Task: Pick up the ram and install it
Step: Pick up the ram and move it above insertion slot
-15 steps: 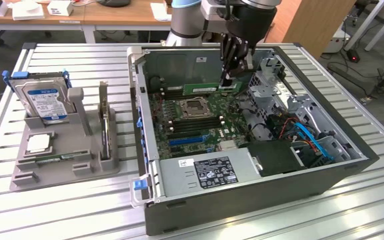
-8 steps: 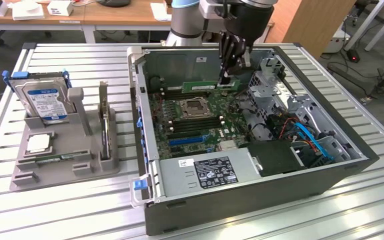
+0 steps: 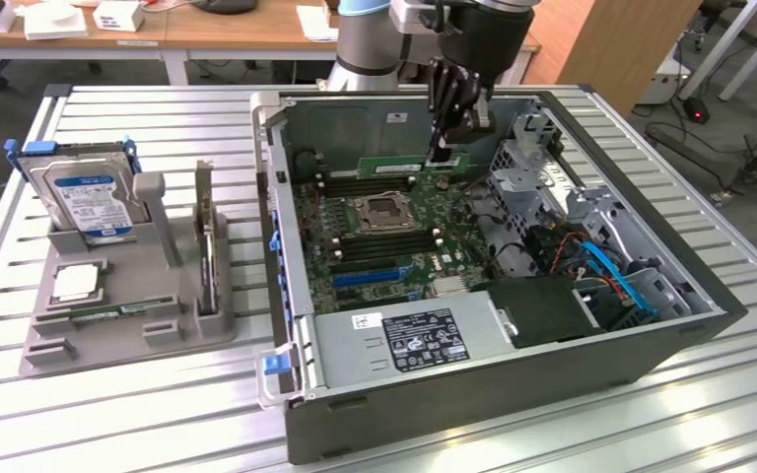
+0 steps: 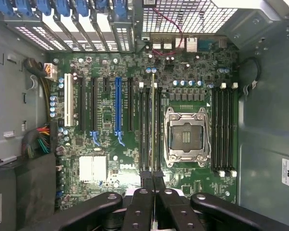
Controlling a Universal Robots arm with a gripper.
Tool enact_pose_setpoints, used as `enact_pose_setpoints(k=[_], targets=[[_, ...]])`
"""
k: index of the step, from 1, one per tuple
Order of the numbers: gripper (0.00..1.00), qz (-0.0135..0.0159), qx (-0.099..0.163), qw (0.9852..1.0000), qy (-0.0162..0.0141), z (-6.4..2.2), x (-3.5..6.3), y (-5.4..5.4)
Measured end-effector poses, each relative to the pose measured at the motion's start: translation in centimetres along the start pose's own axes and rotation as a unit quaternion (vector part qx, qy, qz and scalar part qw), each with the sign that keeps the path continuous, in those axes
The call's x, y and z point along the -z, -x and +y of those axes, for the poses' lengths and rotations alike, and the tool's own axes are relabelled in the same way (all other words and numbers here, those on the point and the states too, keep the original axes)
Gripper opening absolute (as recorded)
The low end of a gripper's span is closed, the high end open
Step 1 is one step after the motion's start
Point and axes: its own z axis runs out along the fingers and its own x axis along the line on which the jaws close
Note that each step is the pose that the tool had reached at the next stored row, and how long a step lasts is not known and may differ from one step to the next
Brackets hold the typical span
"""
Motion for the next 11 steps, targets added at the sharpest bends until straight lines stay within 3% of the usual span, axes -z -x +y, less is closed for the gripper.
enact_pose_setpoints(k=[11], targets=[[0.11, 0.0000, 0.000, 1.0000, 0.0000, -0.05, -1.19, 0.0]])
